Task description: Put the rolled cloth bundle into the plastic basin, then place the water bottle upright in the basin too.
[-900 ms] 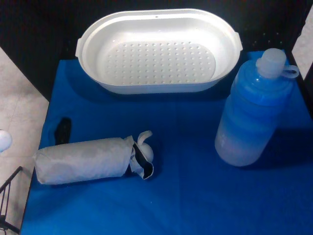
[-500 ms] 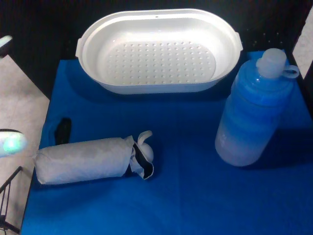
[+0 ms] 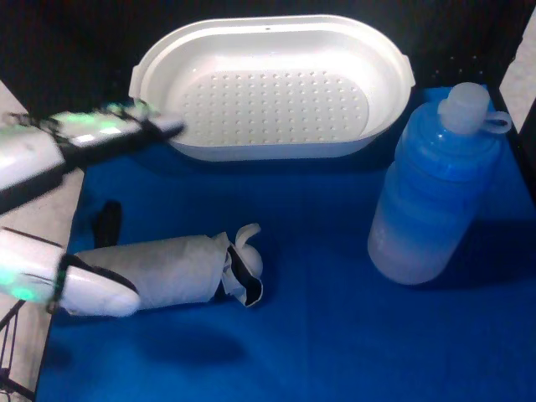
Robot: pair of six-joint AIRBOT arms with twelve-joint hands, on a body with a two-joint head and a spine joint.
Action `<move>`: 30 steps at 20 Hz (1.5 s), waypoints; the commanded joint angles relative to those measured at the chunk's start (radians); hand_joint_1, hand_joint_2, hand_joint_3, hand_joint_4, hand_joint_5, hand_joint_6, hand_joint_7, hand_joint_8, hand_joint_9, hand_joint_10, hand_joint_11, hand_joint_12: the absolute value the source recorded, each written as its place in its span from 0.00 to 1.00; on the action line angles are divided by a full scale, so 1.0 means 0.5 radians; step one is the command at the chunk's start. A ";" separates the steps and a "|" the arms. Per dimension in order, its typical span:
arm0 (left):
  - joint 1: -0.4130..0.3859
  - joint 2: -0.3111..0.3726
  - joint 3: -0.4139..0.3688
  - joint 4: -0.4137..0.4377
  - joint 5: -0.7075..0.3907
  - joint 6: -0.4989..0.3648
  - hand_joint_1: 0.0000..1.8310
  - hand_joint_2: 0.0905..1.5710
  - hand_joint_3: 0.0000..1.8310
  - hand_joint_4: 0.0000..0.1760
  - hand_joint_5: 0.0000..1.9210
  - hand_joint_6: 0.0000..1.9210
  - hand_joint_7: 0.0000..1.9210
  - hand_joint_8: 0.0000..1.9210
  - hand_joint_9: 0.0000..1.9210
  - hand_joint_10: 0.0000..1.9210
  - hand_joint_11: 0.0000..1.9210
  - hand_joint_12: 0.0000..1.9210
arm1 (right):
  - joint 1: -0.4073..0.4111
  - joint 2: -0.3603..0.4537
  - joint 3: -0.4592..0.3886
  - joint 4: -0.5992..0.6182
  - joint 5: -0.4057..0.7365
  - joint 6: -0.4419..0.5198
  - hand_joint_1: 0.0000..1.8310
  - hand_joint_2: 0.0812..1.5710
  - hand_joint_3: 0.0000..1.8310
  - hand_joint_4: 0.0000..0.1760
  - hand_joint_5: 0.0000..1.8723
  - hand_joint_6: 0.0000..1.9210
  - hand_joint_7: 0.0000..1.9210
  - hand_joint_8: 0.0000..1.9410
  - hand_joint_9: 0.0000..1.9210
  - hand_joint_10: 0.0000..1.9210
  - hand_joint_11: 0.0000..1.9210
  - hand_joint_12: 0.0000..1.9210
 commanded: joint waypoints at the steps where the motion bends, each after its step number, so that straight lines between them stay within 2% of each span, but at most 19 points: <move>1: -0.062 -0.026 0.026 0.024 -0.064 -0.074 0.36 0.49 0.01 1.00 0.07 0.01 0.03 0.01 0.00 0.00 0.00 0.00 | 0.019 0.006 0.011 0.000 0.245 0.020 0.26 0.76 0.00 1.00 0.10 0.00 0.05 0.00 0.02 0.00 0.03 0.00; 2: -0.156 -0.066 0.060 0.183 0.080 -0.145 0.36 0.50 0.00 1.00 0.09 0.00 0.05 0.01 0.02 0.01 0.00 0.00 | 0.019 0.005 0.011 0.000 0.245 0.020 0.26 0.77 0.00 1.00 0.10 0.00 0.05 0.00 0.02 0.00 0.02 0.00; 5: -0.269 -0.099 0.072 0.381 0.305 -0.146 0.34 0.52 0.01 1.00 0.07 0.00 0.05 0.00 0.02 0.00 0.00 0.00 | 0.019 0.004 0.010 0.000 0.245 0.020 0.26 0.77 0.00 1.00 0.10 0.00 0.05 0.00 0.02 0.00 0.03 0.00; 13: -0.361 -0.257 0.155 0.676 0.743 -0.143 0.41 0.50 0.00 1.00 0.10 0.00 0.08 0.00 0.08 0.01 0.06 0.04 | 0.018 0.002 0.010 0.001 0.245 0.020 0.25 0.77 0.00 1.00 0.10 0.00 0.05 0.00 0.04 0.00 0.04 0.01; 14: -0.370 -0.276 0.163 0.706 0.783 -0.142 0.41 0.51 0.00 1.00 0.10 0.00 0.09 0.00 0.11 0.00 0.00 0.24 | 0.018 0.002 0.010 0.001 0.245 0.020 0.25 0.77 0.00 1.00 0.10 0.00 0.05 0.00 0.03 0.00 0.04 0.00; 15: -0.375 -0.296 0.174 0.729 0.813 -0.141 0.43 0.54 0.00 0.95 0.14 0.00 0.15 0.00 0.21 0.01 0.00 0.53 | 0.018 0.002 0.010 0.001 0.245 0.020 0.26 0.77 0.00 1.00 0.10 0.00 0.05 0.00 0.03 0.00 0.04 0.00; 16: -0.376 -0.315 0.183 0.749 0.842 -0.141 0.45 0.56 0.00 0.82 0.19 0.00 0.22 0.00 0.27 0.02 0.01 0.68 | 0.018 0.001 0.010 0.001 0.245 0.020 0.26 0.77 0.00 1.00 0.10 0.00 0.05 0.00 0.03 0.00 0.04 0.00; 17: -0.377 -0.331 0.189 0.759 0.854 -0.141 0.48 0.63 0.00 0.32 0.27 0.01 0.32 0.01 0.33 0.14 0.07 0.81 | 0.018 0.000 0.010 0.001 0.245 0.020 0.26 0.77 0.00 1.00 0.10 0.00 0.05 0.00 0.03 0.00 0.03 0.00; 18: -0.377 -0.341 0.189 0.765 0.857 -0.141 0.54 0.65 0.00 0.00 0.34 0.01 0.39 0.02 0.32 0.35 0.15 0.85 | 0.018 0.000 0.010 0.001 0.245 0.020 0.25 0.77 0.00 1.00 0.10 0.00 0.06 0.00 0.03 0.00 0.03 0.00; 19: -0.380 -0.353 0.190 0.769 0.858 -0.140 0.62 0.76 0.00 0.00 0.39 0.62 0.40 0.62 0.36 0.67 0.35 0.87 | 0.018 -0.001 0.010 0.001 0.245 0.020 0.24 0.77 0.00 1.00 0.10 0.00 0.06 0.00 0.04 0.00 0.04 0.00; 20: -0.385 -0.361 0.194 0.770 0.855 -0.140 0.62 0.81 0.00 0.00 0.30 0.82 0.38 0.77 0.43 0.88 0.48 0.94 | 0.018 -0.002 0.010 0.001 0.245 0.020 0.24 0.77 0.00 1.00 0.10 0.00 0.06 0.00 0.04 0.00 0.04 0.00; 21: -0.391 -0.370 0.198 0.769 0.846 -0.140 0.87 0.79 0.00 0.00 0.28 0.99 0.36 0.98 0.51 1.00 0.61 1.00 | 0.018 -0.003 0.010 0.001 0.245 0.020 0.24 0.77 0.00 1.00 0.10 0.00 0.06 0.00 0.04 0.00 0.04 0.00; 22: -0.397 -0.378 0.201 0.764 0.836 -0.140 0.94 0.77 0.00 0.00 0.32 1.00 0.42 1.00 0.59 1.00 0.69 1.00 | 0.018 -0.004 0.010 0.001 0.245 0.020 0.23 0.77 0.00 1.00 0.10 0.00 0.05 0.00 0.03 0.00 0.04 0.00; 23: -0.401 -0.386 0.204 0.753 0.824 -0.140 0.92 0.76 0.00 0.00 0.43 1.00 0.51 1.00 0.69 1.00 0.78 1.00 | 0.018 -0.006 0.010 0.001 0.245 0.020 0.22 0.78 0.00 1.00 0.10 0.00 0.05 0.00 0.04 0.00 0.04 0.00; 24: -0.401 -0.389 0.205 0.746 0.816 -0.140 0.92 0.76 0.00 0.00 0.46 1.00 0.54 1.00 0.72 1.00 0.81 1.00 | 0.018 -0.007 0.010 0.001 0.245 0.020 0.22 0.78 0.00 1.00 0.10 0.00 0.05 0.00 0.04 0.00 0.04 0.00; 26: -0.401 -0.393 0.205 0.704 0.773 -0.138 0.86 0.79 0.00 0.00 0.55 1.00 0.67 1.00 0.83 1.00 0.90 1.00 | 0.018 -0.011 0.010 0.001 0.245 0.020 0.22 0.77 0.00 1.00 0.10 0.00 0.05 0.00 0.04 0.00 0.05 0.00; 30: -0.409 -0.379 0.205 0.590 0.610 -0.135 0.88 0.75 0.00 0.00 0.55 1.00 0.69 1.00 0.83 1.00 0.90 1.00 | 0.018 -0.017 0.010 0.001 0.245 0.020 0.22 0.77 0.00 1.00 0.10 0.00 0.05 0.00 0.05 0.00 0.06 0.01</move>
